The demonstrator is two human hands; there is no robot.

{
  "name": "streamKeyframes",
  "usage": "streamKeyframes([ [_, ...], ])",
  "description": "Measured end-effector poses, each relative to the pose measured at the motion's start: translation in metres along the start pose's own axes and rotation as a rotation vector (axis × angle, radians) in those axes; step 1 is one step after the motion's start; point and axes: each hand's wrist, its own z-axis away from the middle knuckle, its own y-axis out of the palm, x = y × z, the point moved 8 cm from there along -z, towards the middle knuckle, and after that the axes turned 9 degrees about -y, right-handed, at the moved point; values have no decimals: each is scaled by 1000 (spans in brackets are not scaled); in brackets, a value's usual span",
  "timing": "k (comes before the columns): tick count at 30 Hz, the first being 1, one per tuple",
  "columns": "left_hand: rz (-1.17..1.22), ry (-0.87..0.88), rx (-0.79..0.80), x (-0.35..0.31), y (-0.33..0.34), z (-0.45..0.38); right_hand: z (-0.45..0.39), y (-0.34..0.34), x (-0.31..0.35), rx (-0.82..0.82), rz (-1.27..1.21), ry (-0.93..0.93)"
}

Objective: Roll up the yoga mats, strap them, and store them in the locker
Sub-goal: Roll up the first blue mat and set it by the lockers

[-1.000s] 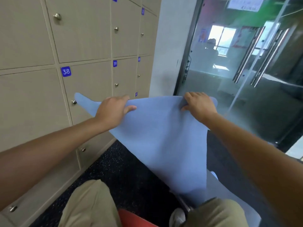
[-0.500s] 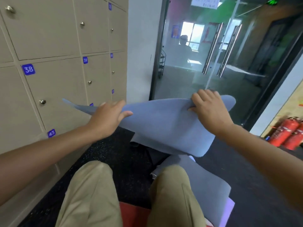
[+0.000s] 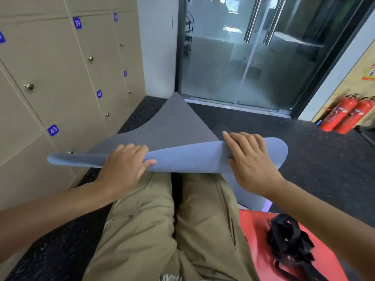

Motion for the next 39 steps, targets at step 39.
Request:
streamKeyframes([
  [39, 13, 191, 462, -79, 8, 89, 104, 1, 102, -54, -382, -16],
])
